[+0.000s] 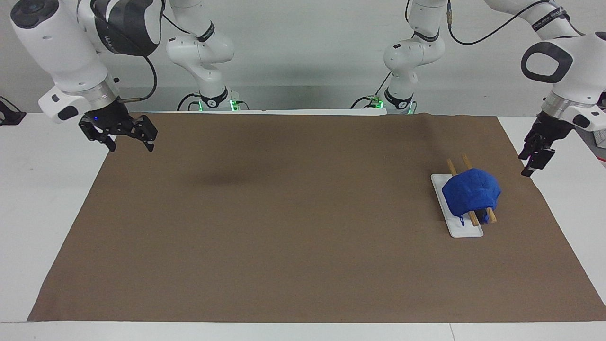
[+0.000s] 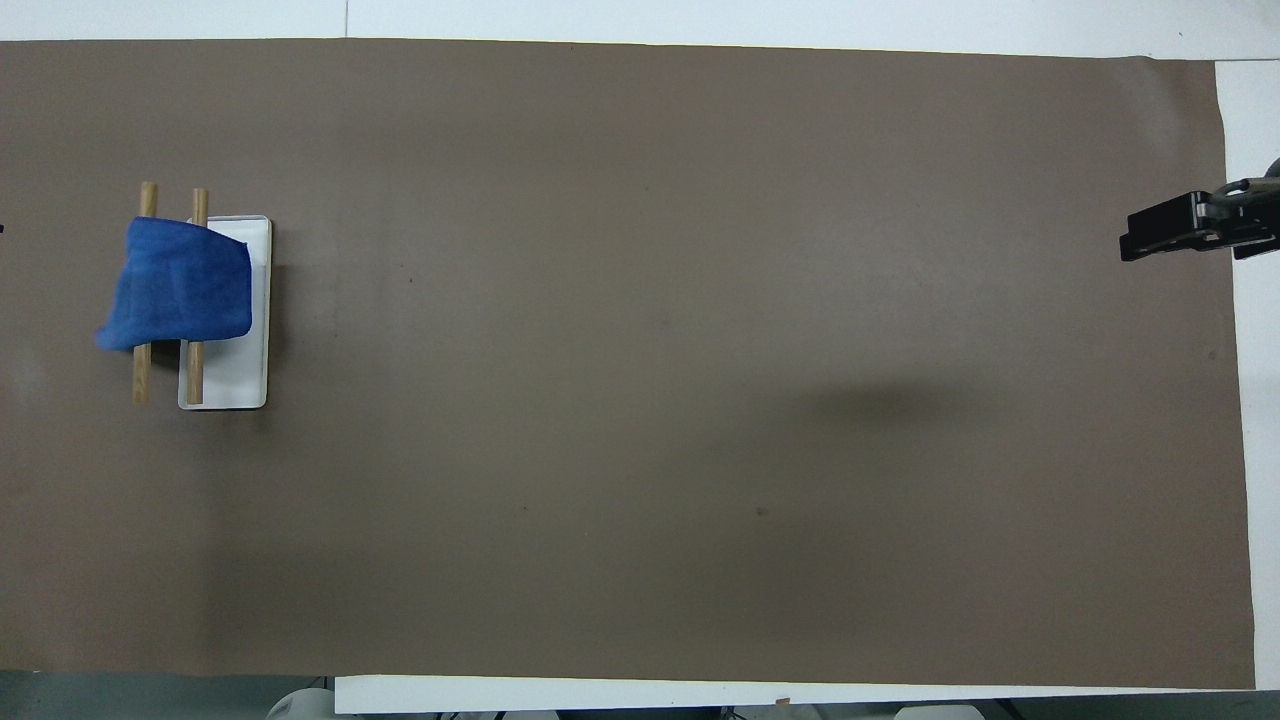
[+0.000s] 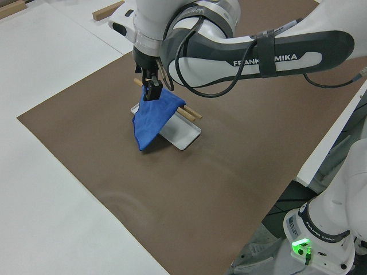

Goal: Right arm passes towel to left arm to hang

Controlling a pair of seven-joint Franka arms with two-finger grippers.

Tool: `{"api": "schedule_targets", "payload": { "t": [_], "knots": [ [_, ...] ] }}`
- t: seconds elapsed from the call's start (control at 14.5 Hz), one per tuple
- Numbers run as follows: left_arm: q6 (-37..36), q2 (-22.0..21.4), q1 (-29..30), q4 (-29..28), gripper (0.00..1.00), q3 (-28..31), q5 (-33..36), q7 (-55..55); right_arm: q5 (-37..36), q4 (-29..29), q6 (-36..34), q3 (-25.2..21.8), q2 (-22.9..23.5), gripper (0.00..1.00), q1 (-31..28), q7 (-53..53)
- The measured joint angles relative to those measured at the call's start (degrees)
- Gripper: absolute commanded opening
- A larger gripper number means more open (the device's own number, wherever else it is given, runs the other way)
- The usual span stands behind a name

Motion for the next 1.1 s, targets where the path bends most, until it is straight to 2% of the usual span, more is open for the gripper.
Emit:
{"api": "schedule_targets", "payload": {
  "t": [0.28, 0.48, 0.83, 1.1],
  "knots": [
    [-11.0, 0.1, -0.7, 7.2, 1.0, -0.9, 1.8, 5.6, 0.0, 0.1, 0.0, 0.0, -0.2, 1.0, 0.0, 0.0],
    [-21.1, 0.2, -3.9, 11.9, 1.0, -1.1, 1.8, 10.4, 0.0, 0.1, 0.0, 0.0, -0.6, 1.0, 0.0, 0.0],
    [-39.3, 0.6, -9.3, 20.3, 1.0, -1.3, 5.2, 27.7, 0.0, 0.0, 0.0, 0.0, -0.7, 1.0, 0.0, 0.0],
    [-42.1, 2.5, -15.7, 22.9, 1.0, -0.3, 7.1, 32.5, 0.0, 0.0, 0.0, -0.4, -0.7, 1.0, -0.2, 0.0]
  ]
}}
